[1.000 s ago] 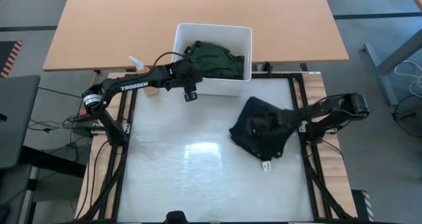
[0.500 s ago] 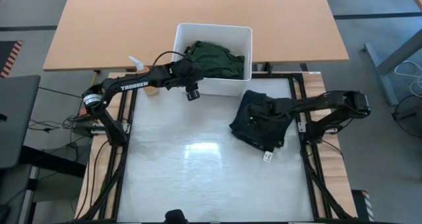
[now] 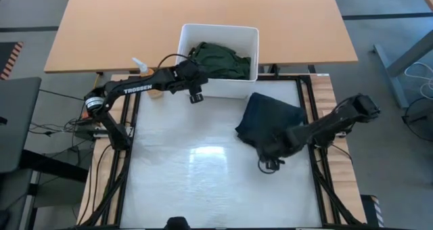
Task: Fold laundry
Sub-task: Remove the black t-shirt from the white bin
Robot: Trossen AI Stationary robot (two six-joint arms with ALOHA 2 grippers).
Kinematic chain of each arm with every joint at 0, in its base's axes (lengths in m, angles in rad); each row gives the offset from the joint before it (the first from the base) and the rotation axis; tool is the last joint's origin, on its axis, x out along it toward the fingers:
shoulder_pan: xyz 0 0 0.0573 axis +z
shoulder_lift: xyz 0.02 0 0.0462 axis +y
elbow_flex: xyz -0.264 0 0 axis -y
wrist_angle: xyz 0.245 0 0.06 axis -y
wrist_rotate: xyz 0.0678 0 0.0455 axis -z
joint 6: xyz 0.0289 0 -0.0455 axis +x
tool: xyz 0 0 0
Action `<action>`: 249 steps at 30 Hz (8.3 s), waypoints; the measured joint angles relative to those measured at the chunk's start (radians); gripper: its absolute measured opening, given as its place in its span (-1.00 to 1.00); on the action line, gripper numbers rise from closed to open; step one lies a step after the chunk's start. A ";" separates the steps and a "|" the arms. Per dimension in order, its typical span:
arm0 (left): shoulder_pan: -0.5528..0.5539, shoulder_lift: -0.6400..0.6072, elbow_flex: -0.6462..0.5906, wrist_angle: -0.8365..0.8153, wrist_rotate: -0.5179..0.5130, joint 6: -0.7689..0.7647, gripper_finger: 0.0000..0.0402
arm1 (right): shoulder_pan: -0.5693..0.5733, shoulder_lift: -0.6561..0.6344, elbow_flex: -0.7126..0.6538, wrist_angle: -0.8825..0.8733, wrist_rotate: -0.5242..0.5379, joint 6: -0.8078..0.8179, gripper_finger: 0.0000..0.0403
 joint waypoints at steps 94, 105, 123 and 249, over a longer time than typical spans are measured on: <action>-0.086 0.031 0.970 0.048 0.377 -0.251 -1.00 | 0.335 -0.001 0.009 0.182 0.443 0.318 -0.39; -0.177 -0.416 0.725 0.339 0.826 -0.530 -1.00 | 0.311 0.000 -0.050 0.241 0.491 0.316 -0.39; -0.590 -0.571 -0.025 -0.338 0.803 -0.446 -1.00 | 0.138 0.000 -0.065 0.675 0.482 0.039 -0.39; -1.036 -0.610 -0.371 -0.099 0.519 -0.981 -1.00 | -0.425 -0.065 0.251 0.460 0.074 -1.039 -0.14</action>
